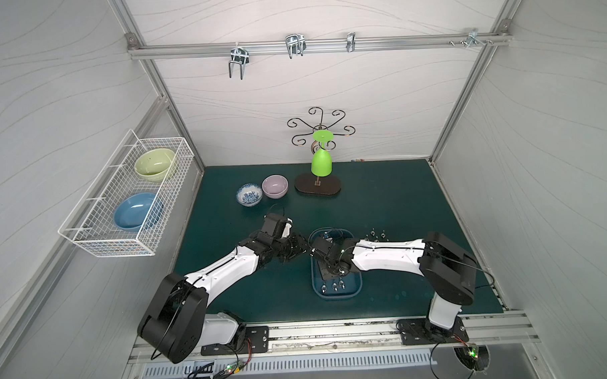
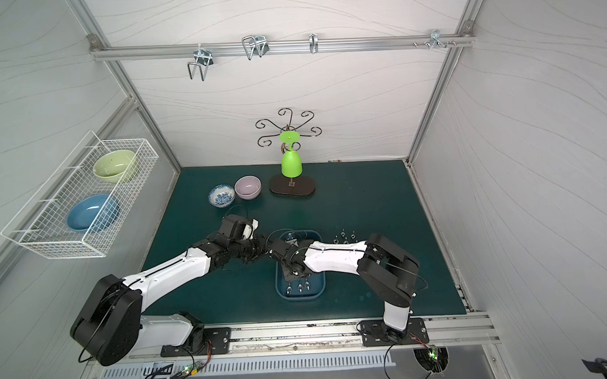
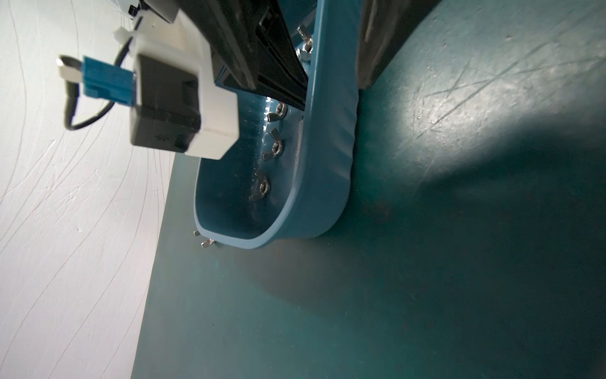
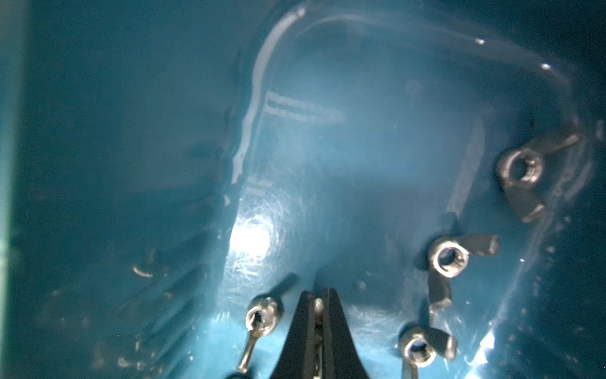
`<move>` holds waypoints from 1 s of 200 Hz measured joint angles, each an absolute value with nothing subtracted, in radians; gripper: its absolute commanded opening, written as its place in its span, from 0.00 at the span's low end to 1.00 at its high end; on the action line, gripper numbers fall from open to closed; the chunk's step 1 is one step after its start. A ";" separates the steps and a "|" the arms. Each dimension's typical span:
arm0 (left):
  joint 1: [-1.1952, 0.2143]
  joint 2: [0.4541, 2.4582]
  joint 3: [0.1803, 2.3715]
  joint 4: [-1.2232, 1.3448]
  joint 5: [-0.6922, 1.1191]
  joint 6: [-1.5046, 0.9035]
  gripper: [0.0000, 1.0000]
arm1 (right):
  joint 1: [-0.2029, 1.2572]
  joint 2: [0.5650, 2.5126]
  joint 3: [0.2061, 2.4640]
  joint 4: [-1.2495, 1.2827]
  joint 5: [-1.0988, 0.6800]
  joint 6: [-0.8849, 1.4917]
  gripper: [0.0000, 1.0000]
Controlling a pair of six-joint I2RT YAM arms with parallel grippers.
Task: Take out the wing nut from the storage box
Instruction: Pick up the wing nut from the storage box.
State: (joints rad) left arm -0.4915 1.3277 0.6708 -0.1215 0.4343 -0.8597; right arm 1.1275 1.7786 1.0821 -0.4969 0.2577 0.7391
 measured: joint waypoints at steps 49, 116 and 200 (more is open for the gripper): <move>-0.492 1.332 0.671 -0.122 0.439 -0.859 0.51 | 1.126 1.776 1.083 -0.504 0.307 0.716 0.02; -0.492 1.332 0.671 -0.123 0.439 -0.856 0.51 | 1.086 1.716 1.103 -0.543 0.345 0.663 0.01; -0.625 1.348 0.781 -0.160 0.408 -0.837 0.52 | 0.925 1.497 1.079 -0.627 0.411 0.634 0.02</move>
State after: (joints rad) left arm -0.6250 1.3476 0.7815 -0.1600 0.4084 -0.8368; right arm 0.9249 1.4971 1.0790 -0.6266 0.4110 0.6338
